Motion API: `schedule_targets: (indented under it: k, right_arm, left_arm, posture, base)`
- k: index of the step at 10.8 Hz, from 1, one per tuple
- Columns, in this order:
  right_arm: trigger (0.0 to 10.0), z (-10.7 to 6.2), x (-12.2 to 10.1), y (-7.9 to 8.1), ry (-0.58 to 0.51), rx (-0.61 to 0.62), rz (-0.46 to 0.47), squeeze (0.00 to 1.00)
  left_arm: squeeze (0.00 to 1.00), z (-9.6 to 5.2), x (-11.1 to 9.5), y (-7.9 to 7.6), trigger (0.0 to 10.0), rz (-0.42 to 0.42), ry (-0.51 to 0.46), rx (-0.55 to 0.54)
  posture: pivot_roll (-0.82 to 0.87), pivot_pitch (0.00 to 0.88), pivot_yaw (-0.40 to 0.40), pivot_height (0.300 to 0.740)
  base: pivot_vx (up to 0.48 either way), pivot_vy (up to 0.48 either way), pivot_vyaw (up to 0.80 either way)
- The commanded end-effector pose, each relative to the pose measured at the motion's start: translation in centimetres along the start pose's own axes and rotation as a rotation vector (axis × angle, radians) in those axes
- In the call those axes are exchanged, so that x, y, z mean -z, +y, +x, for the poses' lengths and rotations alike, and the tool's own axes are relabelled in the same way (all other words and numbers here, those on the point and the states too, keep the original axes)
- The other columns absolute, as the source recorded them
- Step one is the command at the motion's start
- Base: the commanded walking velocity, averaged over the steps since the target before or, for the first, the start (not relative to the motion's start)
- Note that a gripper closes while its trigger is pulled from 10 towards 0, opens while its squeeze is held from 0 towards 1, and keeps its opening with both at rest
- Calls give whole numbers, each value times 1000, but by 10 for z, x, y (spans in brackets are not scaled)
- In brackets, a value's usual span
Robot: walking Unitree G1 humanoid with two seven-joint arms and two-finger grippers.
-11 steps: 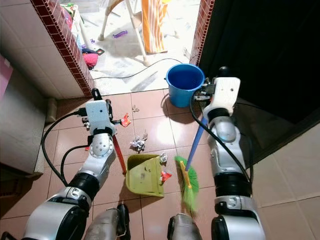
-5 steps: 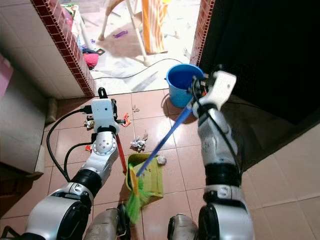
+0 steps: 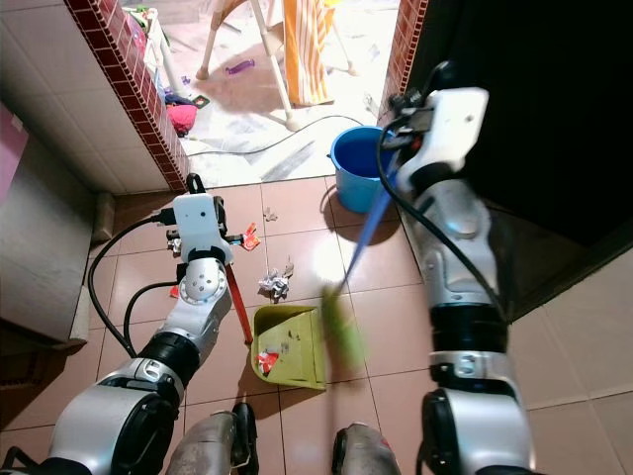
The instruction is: Sweep floor
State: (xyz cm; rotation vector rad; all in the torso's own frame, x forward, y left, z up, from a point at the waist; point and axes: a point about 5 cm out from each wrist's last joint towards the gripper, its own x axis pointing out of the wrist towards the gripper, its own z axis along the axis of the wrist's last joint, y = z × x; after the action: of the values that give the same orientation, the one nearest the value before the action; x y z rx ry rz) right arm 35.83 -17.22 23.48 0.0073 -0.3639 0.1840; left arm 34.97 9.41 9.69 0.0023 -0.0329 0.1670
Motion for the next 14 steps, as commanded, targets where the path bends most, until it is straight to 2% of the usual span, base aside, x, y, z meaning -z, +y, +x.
schedule_targets:
  k: [1, 5, 6, 7, 8, 9, 10, 12, 14]
  right_arm:
    - [10000, 4, -18, 2, -86, -9, -5, 0]
    - [10000, -3, 1, -6, -18, 21, -76, 0]
    - [10000, -8, 11, -3, 19, 19, -33, 0]
    - [10000, -10, 15, 1, 35, 9, -13, 0]
    - [10000, -20, 30, 4, 91, 4, -100, 0]
    - [10000, -24, 36, 3, 116, 25, -119, 0]
    - [10000, -35, 51, -5, 184, 128, -191, 0]
    - [10000, -37, 57, -6, 206, 183, -184, 0]
    - [10000, -37, 59, -15, 218, 258, -201, 0]
  left_arm:
    - [0, -8, 20, 1, 10000, 38, 99, 9]
    - [0, -8, 21, 1, 10000, 47, 107, 18]
    - [0, -9, 21, -4, 10000, -90, 127, 96]
    - [0, -8, 20, -5, 10000, -145, 141, 108]
    - [0, -4, 11, -7, 10000, -188, 115, 121]
    - [0, -2, 9, -4, 10000, -191, 104, 105]
    - [0, 2, 1, 3, 10000, -195, 65, 88]
    - [0, 5, -10, 13, 10000, -203, 19, 92]
    - [0, 8, -30, 21, 10000, -246, -53, 98]
  posture:
    - [-143, 178, 31, 740]
    - [-143, 178, 36, 740]
    - [-142, 178, 36, 740]
    - [-142, 178, 36, 740]
    - [-156, 173, 33, 740]
    - [-154, 172, 34, 740]
    - [-142, 168, 37, 740]
    - [-127, 161, 51, 740]
    - [-116, 153, 53, 740]
  base:
    - [0, 0, 0]
    - [0, 0, 0]
    - [0, 0, 0]
    - [0, 0, 0]
    - [0, 0, 0]
    - [0, 0, 0]
    - [0, 0, 0]
    - [0, 0, 0]
    - [0, 0, 0]
